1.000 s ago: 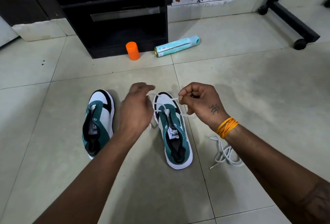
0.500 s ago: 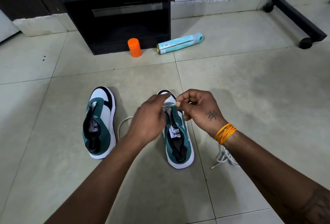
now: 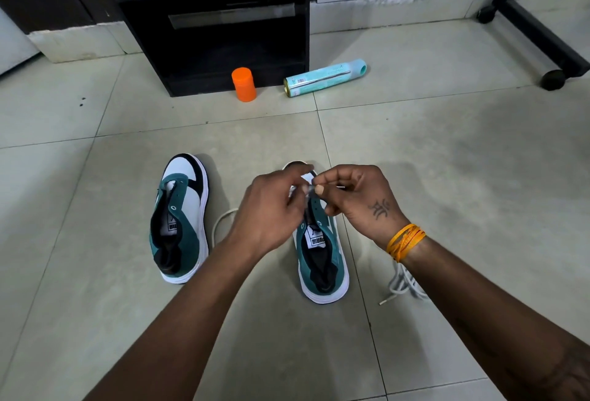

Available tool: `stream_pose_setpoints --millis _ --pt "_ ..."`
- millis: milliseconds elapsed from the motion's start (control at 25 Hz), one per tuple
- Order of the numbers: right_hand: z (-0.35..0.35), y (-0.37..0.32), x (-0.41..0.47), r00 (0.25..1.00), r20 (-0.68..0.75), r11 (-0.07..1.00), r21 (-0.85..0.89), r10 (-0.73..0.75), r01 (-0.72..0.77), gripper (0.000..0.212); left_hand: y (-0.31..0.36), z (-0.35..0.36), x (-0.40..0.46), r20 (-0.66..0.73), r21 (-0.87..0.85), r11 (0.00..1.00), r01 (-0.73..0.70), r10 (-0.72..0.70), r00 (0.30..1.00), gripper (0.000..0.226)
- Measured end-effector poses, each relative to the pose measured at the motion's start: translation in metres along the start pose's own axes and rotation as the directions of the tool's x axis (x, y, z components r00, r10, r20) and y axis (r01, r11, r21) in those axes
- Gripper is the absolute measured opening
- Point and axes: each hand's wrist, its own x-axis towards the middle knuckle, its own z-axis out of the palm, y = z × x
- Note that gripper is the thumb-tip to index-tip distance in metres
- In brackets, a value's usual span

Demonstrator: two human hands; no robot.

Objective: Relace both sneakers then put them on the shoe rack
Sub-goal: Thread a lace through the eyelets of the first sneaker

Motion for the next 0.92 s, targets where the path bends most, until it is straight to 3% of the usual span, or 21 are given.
stream_pose_setpoints --millis 120,280,440,640,760,920 --pt "0.0 -0.001 0.0 1.0 0.026 1.0 -0.013 -0.016 0.017 0.013 -0.005 0.007 0.001 0.031 -0.11 0.991 0.072 -0.069 0.997 0.016" --pt "0.0 0.005 -0.002 0.998 0.034 0.998 0.038 0.044 -0.045 0.015 -0.011 0.007 0.001 -0.008 -0.028 0.997 0.068 -0.069 0.998 0.015" --pt "-0.001 0.002 -0.005 0.999 -0.004 0.998 -0.04 -0.044 0.044 0.002 -0.012 0.008 0.001 -0.025 0.009 0.998 0.07 -0.07 0.997 0.016" --pt "-0.003 0.007 -0.001 0.999 -0.022 0.999 -0.009 -0.037 0.037 0.011 -0.017 0.011 0.0 -0.061 0.102 0.989 0.11 -0.104 0.993 0.012" --pt "-0.002 0.006 -0.003 0.997 -0.029 0.996 -0.041 -0.078 0.077 0.008 -0.01 0.013 0.001 -0.078 0.064 0.997 0.038 -0.033 0.996 0.021" --pt "0.002 0.007 0.001 0.994 -0.096 0.998 0.038 -0.043 0.047 0.006 -0.006 0.022 0.009 -0.107 0.05 0.999 -0.013 0.018 0.994 0.009"
